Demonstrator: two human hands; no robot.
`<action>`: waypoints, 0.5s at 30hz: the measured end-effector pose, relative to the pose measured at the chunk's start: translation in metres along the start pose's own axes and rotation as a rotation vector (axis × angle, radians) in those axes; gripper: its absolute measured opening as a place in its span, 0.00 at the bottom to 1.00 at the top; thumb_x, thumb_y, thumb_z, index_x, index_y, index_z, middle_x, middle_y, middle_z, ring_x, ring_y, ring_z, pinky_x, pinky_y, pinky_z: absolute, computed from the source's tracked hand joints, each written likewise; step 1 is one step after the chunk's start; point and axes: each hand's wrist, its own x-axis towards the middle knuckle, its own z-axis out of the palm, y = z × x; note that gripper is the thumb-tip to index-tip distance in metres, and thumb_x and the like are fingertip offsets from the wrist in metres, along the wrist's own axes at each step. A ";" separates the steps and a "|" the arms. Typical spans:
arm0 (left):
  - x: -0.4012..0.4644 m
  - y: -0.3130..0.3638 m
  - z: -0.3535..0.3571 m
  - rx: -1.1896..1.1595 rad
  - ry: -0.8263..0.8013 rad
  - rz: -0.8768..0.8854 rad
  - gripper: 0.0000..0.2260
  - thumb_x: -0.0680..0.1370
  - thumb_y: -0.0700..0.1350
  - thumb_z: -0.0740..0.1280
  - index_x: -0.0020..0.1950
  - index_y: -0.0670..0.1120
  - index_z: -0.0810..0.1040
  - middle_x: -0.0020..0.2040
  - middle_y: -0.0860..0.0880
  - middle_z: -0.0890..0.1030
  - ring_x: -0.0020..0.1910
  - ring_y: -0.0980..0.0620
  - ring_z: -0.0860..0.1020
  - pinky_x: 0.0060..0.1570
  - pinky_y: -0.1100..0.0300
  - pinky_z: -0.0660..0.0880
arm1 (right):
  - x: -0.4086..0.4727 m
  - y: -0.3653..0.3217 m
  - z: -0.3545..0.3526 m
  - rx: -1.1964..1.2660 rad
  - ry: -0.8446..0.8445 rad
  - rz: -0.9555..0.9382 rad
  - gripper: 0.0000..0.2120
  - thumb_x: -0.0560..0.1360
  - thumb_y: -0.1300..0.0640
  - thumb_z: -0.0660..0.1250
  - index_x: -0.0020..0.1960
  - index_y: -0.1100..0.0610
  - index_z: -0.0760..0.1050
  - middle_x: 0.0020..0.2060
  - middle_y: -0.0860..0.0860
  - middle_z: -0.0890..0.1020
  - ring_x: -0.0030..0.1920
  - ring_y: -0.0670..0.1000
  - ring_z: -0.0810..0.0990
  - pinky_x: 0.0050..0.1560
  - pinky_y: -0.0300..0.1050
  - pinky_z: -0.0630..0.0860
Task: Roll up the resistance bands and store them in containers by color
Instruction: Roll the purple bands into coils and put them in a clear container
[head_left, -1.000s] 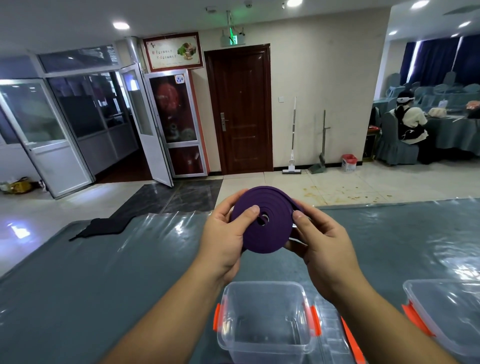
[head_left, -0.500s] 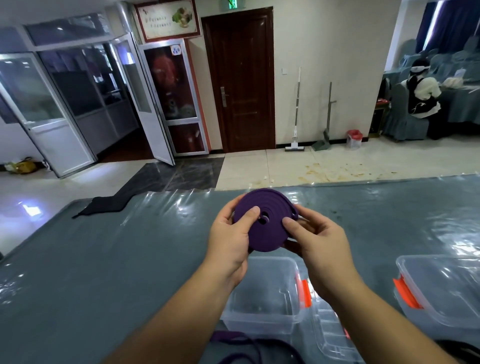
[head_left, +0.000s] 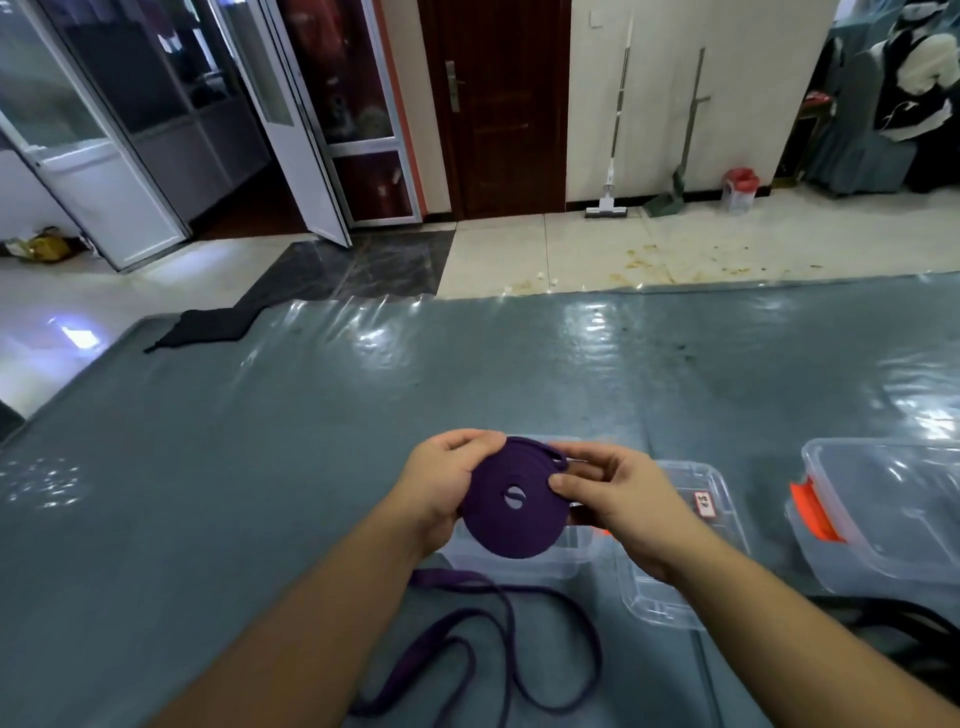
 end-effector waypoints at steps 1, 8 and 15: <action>0.004 -0.006 -0.003 -0.001 0.003 -0.018 0.07 0.79 0.43 0.74 0.53 0.41 0.85 0.47 0.38 0.87 0.41 0.44 0.84 0.45 0.49 0.81 | 0.004 0.005 -0.001 -0.007 -0.003 0.025 0.15 0.77 0.72 0.70 0.59 0.58 0.84 0.50 0.60 0.88 0.43 0.52 0.87 0.39 0.44 0.83; 0.048 -0.041 -0.020 0.009 0.010 -0.107 0.04 0.79 0.40 0.73 0.52 0.41 0.84 0.48 0.39 0.86 0.41 0.45 0.84 0.45 0.50 0.83 | 0.039 0.041 0.000 -0.025 0.028 0.151 0.15 0.78 0.71 0.69 0.59 0.55 0.83 0.51 0.58 0.88 0.47 0.54 0.89 0.43 0.45 0.84; 0.098 -0.078 -0.039 0.077 -0.095 -0.181 0.04 0.77 0.40 0.75 0.51 0.48 0.87 0.48 0.47 0.89 0.49 0.47 0.87 0.49 0.54 0.83 | 0.081 0.076 -0.001 -0.090 0.100 0.242 0.16 0.78 0.71 0.69 0.58 0.54 0.85 0.51 0.59 0.88 0.48 0.56 0.89 0.44 0.45 0.84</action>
